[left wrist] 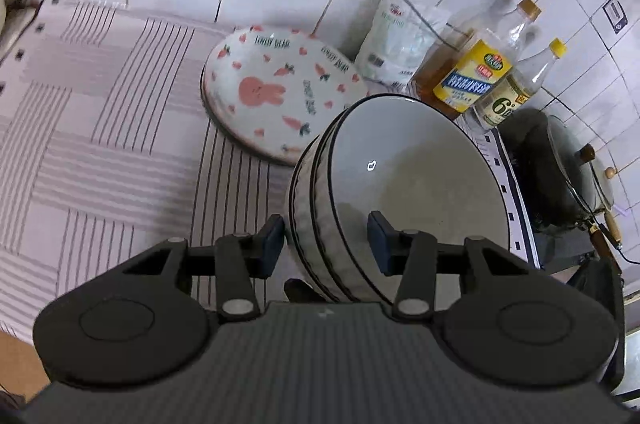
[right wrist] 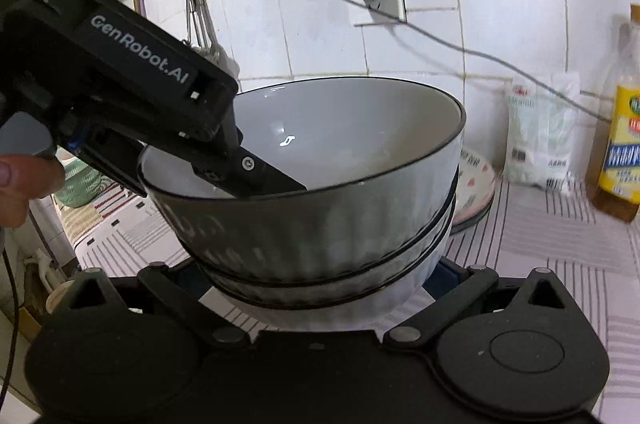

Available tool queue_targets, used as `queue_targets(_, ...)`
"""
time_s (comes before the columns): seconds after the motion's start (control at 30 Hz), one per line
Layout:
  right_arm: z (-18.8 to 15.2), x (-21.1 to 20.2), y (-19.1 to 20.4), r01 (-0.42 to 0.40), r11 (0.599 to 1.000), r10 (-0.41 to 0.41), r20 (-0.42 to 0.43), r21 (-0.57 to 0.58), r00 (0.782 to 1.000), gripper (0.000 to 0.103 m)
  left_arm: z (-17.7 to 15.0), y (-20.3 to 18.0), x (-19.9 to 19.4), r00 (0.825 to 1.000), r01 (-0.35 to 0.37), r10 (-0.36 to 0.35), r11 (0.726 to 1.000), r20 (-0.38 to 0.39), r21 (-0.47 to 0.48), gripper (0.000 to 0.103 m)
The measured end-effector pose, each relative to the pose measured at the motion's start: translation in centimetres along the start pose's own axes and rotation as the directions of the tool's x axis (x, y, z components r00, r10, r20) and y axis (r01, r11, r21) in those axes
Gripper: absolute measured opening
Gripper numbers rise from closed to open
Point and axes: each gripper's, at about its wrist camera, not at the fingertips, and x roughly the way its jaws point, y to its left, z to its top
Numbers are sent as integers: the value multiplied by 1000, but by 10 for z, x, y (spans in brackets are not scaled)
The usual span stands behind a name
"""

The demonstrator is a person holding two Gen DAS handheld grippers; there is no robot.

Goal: Organize plates and bowls
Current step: 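Grasp the stack of nested bowls by the rim with both grippers, then lift the bowl stack and lower it onto the bunny-print plates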

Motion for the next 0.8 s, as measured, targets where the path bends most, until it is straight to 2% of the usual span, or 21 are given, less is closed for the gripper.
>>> queue_targets(0.27, 39, 17, -20, -1, 1000, 1, 30, 10, 1000, 103, 43, -13, 4, 998, -28, 26, 999, 50, 45, 44)
queue_targets(0.43, 58, 37, -34, -9, 1000, 9, 24, -12, 1000, 103, 68, -14, 22, 998, -52, 51, 998, 32, 40, 46)
queue_targets(0.8, 59, 95, -63, -50, 998, 49, -34, -31, 998, 103, 90, 3, 77, 993, -112, 111, 993, 28, 34, 46)
